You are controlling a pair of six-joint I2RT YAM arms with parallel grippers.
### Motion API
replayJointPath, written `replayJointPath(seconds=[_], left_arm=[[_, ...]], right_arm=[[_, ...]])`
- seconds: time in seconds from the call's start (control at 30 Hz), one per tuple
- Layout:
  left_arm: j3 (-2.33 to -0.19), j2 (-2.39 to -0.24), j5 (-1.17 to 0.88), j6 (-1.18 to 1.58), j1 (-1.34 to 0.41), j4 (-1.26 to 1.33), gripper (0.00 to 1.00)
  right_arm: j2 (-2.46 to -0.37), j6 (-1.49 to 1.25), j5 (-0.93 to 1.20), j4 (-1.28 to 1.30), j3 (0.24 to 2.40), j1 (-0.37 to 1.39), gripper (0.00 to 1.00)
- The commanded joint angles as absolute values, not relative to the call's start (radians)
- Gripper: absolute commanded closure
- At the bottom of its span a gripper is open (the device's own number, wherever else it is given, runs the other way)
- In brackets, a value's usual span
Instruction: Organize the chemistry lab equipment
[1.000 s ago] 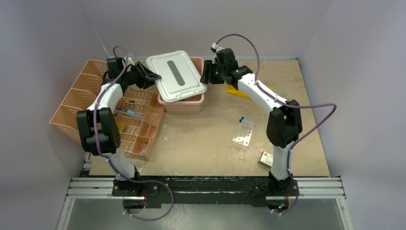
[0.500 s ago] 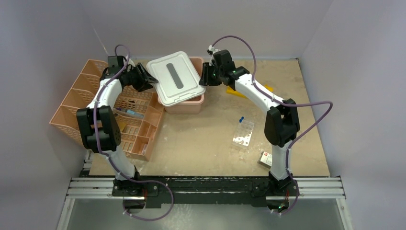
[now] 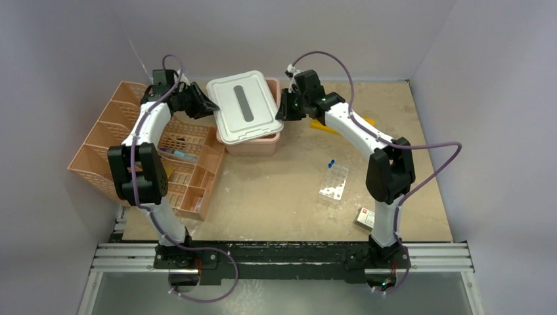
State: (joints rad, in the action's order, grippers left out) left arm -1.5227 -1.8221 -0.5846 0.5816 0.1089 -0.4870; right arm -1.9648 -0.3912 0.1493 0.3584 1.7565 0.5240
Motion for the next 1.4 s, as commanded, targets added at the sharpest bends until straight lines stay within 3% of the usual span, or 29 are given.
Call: replayJointPath(seconds=[0.0, 0.63, 0.9, 1.23, 1.37], left_arm=[[-1.612, -1.853, -0.511, 0.547, 0.096, -0.493, 0.73], [-1.804, -2.015, -0.471, 0.552, 0.033, -0.532, 0.72], [-1.804, -1.998, -0.451, 0.476, 0.032, -0.573, 0.70], [-1.862, -1.985, -0.469, 0.418, 0.032, -0.606, 0.48], [-1.868, -1.968, -0.476, 0.422, 0.032, -0.601, 0.46]], right_arm=[[-1.885, -0.379, 0.211, 0.468, 1.686, 0.520, 0.81], [-1.851, -0.515, 0.358, 0.404, 1.612, 0.520, 0.84], [-1.795, -0.520, 0.272, 0.369, 1.606, 0.521, 0.69], [-1.893, -0.481, 0.161, 0.377, 1.719, 0.520, 0.55], [-1.904, -0.480, 0.160, 0.371, 1.744, 0.521, 0.51]])
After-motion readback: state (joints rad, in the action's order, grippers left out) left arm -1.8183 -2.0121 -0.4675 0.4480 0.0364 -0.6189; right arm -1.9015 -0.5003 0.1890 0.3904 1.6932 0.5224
